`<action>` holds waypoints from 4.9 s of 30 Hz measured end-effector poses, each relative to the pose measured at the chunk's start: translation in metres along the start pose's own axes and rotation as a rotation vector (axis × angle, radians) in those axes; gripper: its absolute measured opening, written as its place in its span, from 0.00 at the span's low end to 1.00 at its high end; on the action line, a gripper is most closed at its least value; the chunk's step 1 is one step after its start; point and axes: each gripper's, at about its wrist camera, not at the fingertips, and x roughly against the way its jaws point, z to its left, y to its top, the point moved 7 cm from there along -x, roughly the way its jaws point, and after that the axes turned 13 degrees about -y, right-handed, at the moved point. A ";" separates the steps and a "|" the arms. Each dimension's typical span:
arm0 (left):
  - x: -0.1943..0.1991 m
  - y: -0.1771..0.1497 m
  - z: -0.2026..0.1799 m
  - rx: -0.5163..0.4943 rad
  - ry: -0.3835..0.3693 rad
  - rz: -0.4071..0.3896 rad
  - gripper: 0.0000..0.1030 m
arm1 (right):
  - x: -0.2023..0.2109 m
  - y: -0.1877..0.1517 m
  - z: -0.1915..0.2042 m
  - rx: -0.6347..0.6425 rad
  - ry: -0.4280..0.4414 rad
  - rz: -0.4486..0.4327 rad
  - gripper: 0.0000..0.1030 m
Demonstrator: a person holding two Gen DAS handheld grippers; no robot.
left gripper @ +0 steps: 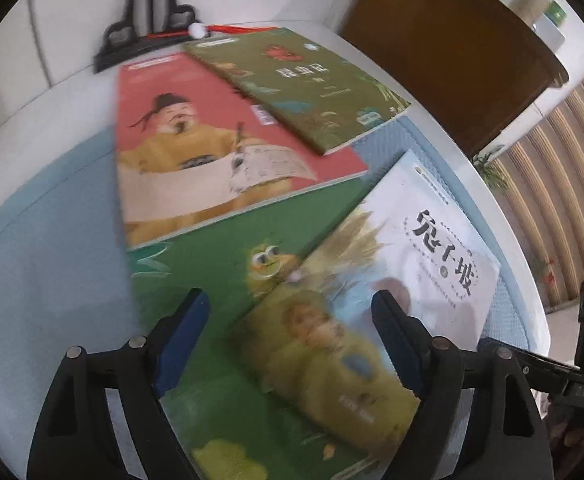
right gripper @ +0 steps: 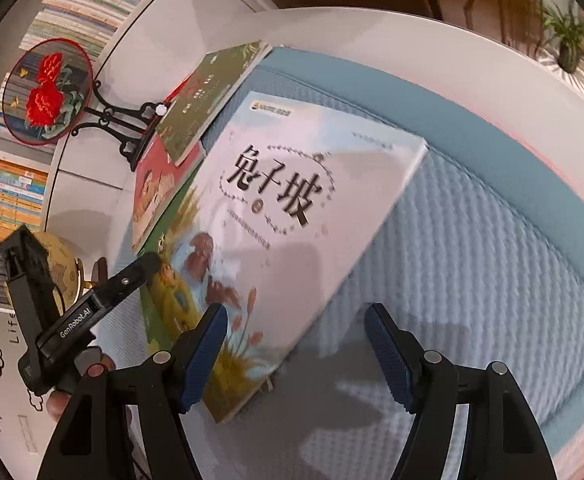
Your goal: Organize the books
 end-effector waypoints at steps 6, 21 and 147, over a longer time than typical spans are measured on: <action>-0.015 -0.008 -0.029 -0.105 -0.056 0.044 0.80 | -0.008 0.010 0.010 0.069 0.030 -0.013 0.79; 0.080 -0.145 0.015 0.144 -0.097 0.120 0.80 | -0.019 -0.022 0.100 0.517 0.160 0.032 0.80; 0.304 -0.241 0.104 0.384 0.243 -0.200 0.32 | 0.079 -0.197 0.285 0.844 0.486 0.087 0.12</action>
